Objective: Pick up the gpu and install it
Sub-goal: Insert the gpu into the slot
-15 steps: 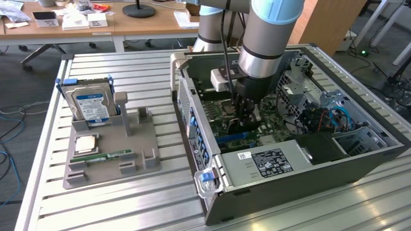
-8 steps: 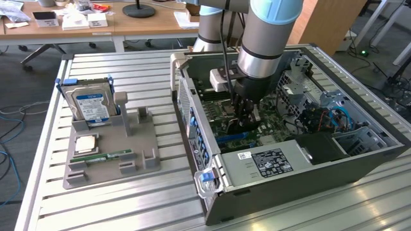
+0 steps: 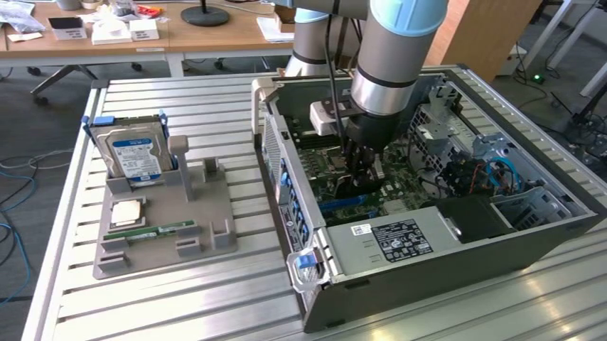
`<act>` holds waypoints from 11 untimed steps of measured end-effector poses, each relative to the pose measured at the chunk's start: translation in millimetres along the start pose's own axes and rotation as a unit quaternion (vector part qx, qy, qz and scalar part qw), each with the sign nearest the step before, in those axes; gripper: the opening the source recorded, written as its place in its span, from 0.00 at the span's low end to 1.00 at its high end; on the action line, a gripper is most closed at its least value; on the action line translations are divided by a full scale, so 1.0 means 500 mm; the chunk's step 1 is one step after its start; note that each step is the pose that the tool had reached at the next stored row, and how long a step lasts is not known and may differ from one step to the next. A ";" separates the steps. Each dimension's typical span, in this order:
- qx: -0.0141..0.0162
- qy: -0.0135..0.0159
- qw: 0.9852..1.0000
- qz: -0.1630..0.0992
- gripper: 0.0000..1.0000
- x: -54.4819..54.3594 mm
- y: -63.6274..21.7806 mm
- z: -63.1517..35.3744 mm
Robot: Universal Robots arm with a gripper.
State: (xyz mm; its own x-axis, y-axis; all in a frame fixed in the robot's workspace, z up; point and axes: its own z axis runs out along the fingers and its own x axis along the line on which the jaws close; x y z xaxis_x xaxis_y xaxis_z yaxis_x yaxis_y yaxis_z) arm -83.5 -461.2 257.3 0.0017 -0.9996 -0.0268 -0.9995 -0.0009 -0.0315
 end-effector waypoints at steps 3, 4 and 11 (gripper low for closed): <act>-0.001 0.000 1.000 0.000 0.26 0.000 0.000 0.000; -0.001 0.000 1.000 0.000 0.26 0.000 -0.001 0.000; -0.002 0.000 1.000 0.000 0.26 0.000 0.000 0.003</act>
State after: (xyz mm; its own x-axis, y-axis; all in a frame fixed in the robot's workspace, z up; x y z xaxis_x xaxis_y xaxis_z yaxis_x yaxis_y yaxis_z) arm -83.2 -461.1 256.0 0.0016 -0.9996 -0.0270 -0.9996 -0.0009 -0.0281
